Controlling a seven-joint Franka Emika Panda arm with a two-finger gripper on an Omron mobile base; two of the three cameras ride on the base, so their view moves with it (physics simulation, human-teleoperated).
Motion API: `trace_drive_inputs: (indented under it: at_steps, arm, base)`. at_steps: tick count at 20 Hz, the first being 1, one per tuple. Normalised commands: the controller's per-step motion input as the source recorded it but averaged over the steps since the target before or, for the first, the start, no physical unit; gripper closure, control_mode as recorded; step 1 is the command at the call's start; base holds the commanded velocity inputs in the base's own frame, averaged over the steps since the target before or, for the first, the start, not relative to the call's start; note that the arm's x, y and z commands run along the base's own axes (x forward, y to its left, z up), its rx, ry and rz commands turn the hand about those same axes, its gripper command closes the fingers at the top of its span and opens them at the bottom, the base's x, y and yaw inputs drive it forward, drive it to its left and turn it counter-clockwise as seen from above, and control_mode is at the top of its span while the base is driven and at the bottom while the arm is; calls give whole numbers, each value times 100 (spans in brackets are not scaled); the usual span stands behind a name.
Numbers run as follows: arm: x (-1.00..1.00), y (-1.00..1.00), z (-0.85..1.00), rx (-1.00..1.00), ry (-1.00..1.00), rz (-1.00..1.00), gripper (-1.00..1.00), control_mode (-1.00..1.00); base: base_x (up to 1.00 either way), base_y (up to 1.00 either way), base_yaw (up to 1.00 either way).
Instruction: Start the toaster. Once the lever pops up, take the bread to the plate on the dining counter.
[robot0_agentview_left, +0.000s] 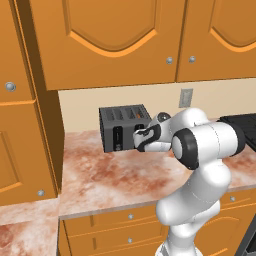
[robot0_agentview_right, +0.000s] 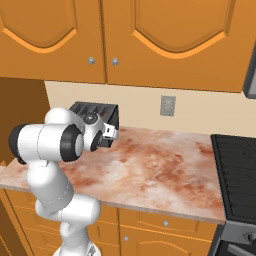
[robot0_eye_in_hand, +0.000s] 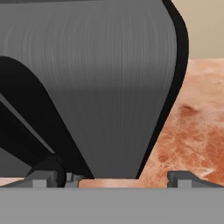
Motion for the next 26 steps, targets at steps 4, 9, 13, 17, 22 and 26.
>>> trace_drive_inputs:
  at_steps: [4,9,13,17,22,26]
  arm:
    - [0,0,0,0,0,0,-100,-100]
    - [0,0,1,0,0,0,-100,-100]
    - [0,0,13,0,0,0,-100,-100]
    - [-1,0,23,0,0,0,-100,-100]
    - [-14,0,27,0,0,0,-100,-100]
    - [-16,1,22,0,0,0,-100,-100]
  base:
    - [0,0,0]
    - [0,0,0]
    - [0,0,0]
    - [0,0,0]
    - [0,0,0]
    - [0,0,0]
